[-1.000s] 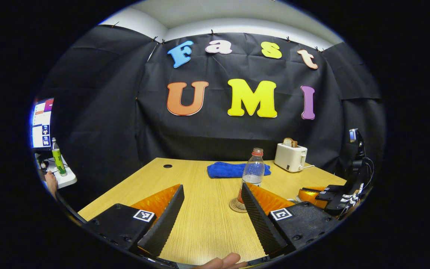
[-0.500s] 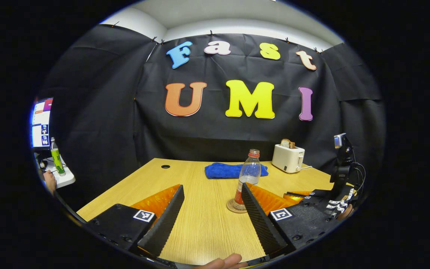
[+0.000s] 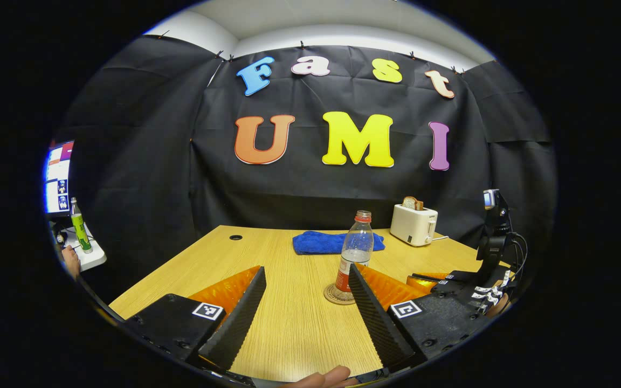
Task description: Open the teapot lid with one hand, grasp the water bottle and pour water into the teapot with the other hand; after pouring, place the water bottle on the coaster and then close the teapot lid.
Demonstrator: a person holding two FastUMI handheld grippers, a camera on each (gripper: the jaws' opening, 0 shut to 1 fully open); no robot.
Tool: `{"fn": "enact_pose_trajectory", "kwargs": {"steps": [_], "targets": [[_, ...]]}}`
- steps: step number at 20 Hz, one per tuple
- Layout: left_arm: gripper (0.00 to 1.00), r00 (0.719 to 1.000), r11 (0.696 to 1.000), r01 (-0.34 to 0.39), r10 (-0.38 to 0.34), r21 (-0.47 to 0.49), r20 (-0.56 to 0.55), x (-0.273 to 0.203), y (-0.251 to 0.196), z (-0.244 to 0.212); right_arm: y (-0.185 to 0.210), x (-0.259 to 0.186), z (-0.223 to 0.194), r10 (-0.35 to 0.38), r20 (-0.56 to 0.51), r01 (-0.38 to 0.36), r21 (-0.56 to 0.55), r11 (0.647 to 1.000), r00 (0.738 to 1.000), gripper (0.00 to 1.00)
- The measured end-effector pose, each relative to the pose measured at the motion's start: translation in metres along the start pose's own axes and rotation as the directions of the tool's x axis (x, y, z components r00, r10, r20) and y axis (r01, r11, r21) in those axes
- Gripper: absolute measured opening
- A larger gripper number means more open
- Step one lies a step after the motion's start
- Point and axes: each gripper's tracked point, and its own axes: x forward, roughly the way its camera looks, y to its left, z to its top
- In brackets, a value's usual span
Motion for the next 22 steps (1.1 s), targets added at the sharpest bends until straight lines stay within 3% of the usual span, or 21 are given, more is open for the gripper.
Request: {"fn": "enact_pose_trajectory", "kwargs": {"steps": [6,8,9,12,13,22], "targets": [[0.96,1.0,1.0,0.009,-0.009,0.017,-0.018,0.002,-0.004,-0.006,-0.006,0.01,-0.005,-0.004,-0.011,0.004,0.019,1.0,1.0,0.09],[0.96,1.0,1.0,0.007,-0.006,0.022,-0.02,0.002,-0.003,-0.006,-0.006,0.009,-0.006,0.009,-0.012,-0.008,0.045,0.999,1.0,0.17],[0.96,1.0,1.0,0.005,-0.004,0.022,-0.02,0.003,-0.002,-0.005,-0.009,0.007,-0.003,-0.001,-0.007,0.001,0.054,0.999,1.0,0.14],[0.96,1.0,1.0,-0.001,0.001,0.011,-0.022,0.002,0.001,-0.005,-0.017,-0.002,0.007,-0.03,0.009,0.03,0.064,0.997,0.999,0.35],[0.96,1.0,1.0,-0.004,0.004,0.009,-0.023,0.002,0.002,-0.004,-0.02,-0.006,0.011,-0.036,0.016,0.035,0.072,0.997,0.999,0.35],[0.96,0.999,0.998,-0.03,0.029,0.046,0.021,-0.014,0.002,0.013,-0.045,-0.071,0.072,-0.108,0.13,0.101,0.06,0.993,0.986,0.8]]}}
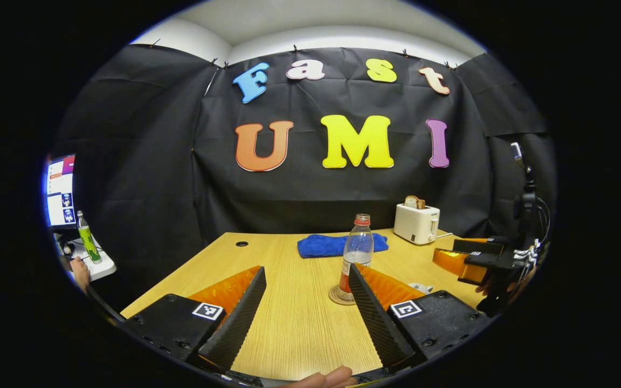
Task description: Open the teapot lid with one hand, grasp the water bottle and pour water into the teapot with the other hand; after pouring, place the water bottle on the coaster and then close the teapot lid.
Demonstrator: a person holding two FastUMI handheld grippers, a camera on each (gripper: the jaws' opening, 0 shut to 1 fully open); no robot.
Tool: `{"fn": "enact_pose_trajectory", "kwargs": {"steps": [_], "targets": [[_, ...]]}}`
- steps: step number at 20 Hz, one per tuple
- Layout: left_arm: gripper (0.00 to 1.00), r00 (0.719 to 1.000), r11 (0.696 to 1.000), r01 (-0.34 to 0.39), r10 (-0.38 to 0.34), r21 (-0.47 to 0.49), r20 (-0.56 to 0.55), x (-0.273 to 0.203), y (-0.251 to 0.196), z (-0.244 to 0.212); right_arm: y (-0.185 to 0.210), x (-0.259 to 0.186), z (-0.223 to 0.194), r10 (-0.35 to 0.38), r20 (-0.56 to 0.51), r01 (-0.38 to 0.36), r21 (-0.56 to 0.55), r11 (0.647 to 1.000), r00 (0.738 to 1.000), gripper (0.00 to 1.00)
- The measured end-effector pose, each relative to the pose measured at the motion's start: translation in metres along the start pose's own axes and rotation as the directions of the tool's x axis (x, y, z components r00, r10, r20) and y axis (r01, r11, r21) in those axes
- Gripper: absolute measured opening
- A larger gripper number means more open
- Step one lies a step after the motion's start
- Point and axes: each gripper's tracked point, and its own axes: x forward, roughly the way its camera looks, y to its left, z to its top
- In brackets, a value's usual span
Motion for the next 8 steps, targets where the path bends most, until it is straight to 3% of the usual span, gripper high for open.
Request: {"fn": "enact_pose_trajectory", "kwargs": {"steps": [4,8], "targets": [[0.96,1.0,0.999,-0.025,0.025,-0.021,0.004,-0.002,-0.002,0.002,-0.023,-0.032,0.025,-0.05,0.058,0.05,0.003,0.999,0.997,0.97],[0.97,0.999,0.999,-0.032,0.032,-0.037,0.001,-0.003,-0.009,0.003,-0.062,-0.062,0.036,-0.133,0.072,0.134,-0.004,0.991,0.988,0.96]]}}
